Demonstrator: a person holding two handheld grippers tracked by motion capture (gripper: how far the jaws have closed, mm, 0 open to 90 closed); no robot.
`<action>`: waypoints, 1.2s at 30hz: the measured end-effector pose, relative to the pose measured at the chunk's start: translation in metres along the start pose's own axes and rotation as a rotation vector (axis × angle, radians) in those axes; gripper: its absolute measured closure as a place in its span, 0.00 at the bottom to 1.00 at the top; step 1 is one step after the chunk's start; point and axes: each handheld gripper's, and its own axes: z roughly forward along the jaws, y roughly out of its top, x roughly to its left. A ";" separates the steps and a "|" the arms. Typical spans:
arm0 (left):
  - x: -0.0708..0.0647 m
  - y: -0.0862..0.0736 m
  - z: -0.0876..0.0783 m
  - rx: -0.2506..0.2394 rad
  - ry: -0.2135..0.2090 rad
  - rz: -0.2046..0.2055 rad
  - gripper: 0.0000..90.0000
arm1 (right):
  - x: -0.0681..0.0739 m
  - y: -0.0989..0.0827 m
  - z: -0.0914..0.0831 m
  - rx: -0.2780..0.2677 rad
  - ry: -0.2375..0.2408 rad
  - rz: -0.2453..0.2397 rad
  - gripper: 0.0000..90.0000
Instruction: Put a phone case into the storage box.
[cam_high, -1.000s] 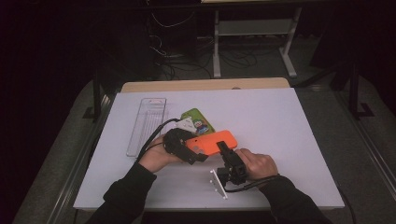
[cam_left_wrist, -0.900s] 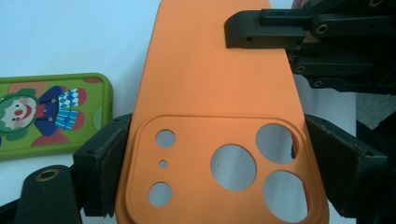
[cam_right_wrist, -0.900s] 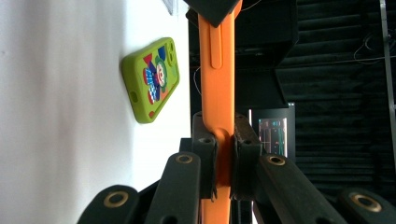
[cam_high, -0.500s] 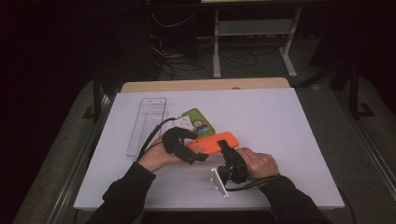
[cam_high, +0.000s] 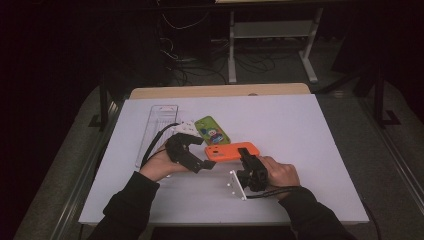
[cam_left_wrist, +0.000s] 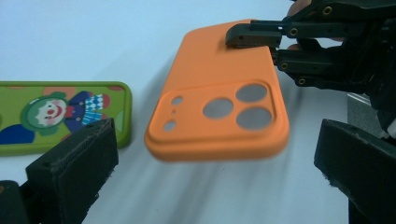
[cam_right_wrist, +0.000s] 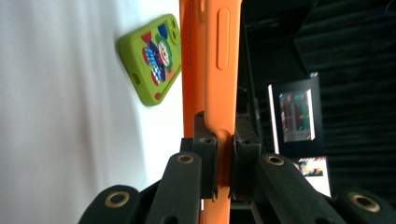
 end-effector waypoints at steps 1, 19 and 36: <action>0.001 0.000 -0.001 -0.007 0.011 0.009 0.00 | -0.001 -0.001 0.001 0.007 0.020 0.017 0.91; 0.004 -0.001 -0.001 -0.023 0.073 -0.005 0.00 | -0.021 -0.012 0.010 0.040 0.241 0.505 0.91; 0.005 -0.001 -0.004 -0.048 0.099 -0.024 0.00 | -0.031 -0.020 0.017 0.061 0.407 0.847 0.91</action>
